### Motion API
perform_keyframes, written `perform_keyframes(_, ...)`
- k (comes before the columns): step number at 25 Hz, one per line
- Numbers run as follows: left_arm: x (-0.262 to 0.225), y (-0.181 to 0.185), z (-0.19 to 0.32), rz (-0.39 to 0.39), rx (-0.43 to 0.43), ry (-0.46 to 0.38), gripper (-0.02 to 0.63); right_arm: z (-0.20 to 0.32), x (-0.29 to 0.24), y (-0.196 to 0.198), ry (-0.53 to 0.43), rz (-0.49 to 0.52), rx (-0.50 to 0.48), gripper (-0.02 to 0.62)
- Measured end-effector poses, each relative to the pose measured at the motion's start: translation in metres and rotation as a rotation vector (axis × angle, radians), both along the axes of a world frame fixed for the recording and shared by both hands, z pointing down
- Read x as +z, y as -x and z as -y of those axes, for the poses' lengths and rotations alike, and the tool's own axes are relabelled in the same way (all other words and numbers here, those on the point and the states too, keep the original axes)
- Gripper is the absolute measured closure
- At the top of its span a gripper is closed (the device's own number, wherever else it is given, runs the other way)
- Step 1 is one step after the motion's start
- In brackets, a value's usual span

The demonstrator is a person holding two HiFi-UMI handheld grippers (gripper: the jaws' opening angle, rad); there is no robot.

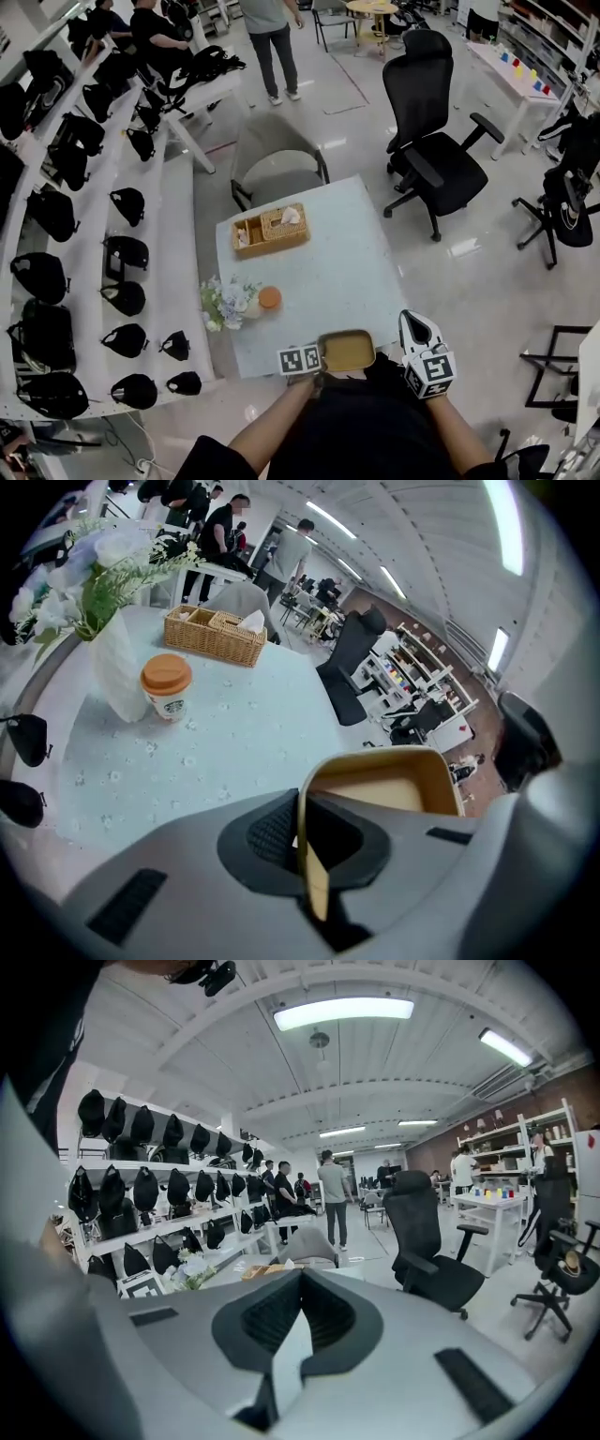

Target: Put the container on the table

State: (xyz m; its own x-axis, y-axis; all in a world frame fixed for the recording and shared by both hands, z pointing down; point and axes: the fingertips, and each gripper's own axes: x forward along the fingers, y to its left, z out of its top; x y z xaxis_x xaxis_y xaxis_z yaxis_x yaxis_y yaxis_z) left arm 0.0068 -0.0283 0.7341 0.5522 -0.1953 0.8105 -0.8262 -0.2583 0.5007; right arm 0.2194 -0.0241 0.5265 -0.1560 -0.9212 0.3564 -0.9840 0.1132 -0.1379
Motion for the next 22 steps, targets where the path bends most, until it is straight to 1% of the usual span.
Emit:
perform_keyframes(4, -0.004, -0.014, 0.007, 0.036, -0.056, 0.001, 0.595, 0.013, 0.002, -0.023, 0.021, 0.034, -0.046, 0.597)
perform_keyframes(6, -0.005, -0.017, 0.010, 0.050, -0.091, -0.001, 0.595, 0.020, -0.001, -0.028, 0.020, 0.050, -0.079, 0.597)
perform_keyframes(11, -0.004, -0.025, 0.014, 0.070, -0.196, 0.007, 0.595, 0.029, 0.013, -0.041, 0.022, 0.095, -0.172, 0.597)
perform_keyframes(15, -0.007, -0.036, 0.025, 0.081, -0.238, -0.022, 0.595, 0.042, 0.020, -0.049, 0.010, 0.110, -0.233, 0.597)
perform_keyframes(19, -0.009, -0.041, 0.035, 0.085, -0.285, -0.017, 0.595, 0.059, 0.027, -0.049, 0.009, 0.104, -0.273, 0.597)
perform_keyframes(22, -0.004, -0.044, 0.054, 0.078, -0.312, -0.023, 0.595, 0.071, 0.028, -0.046, 0.007, 0.115, -0.289, 0.597)
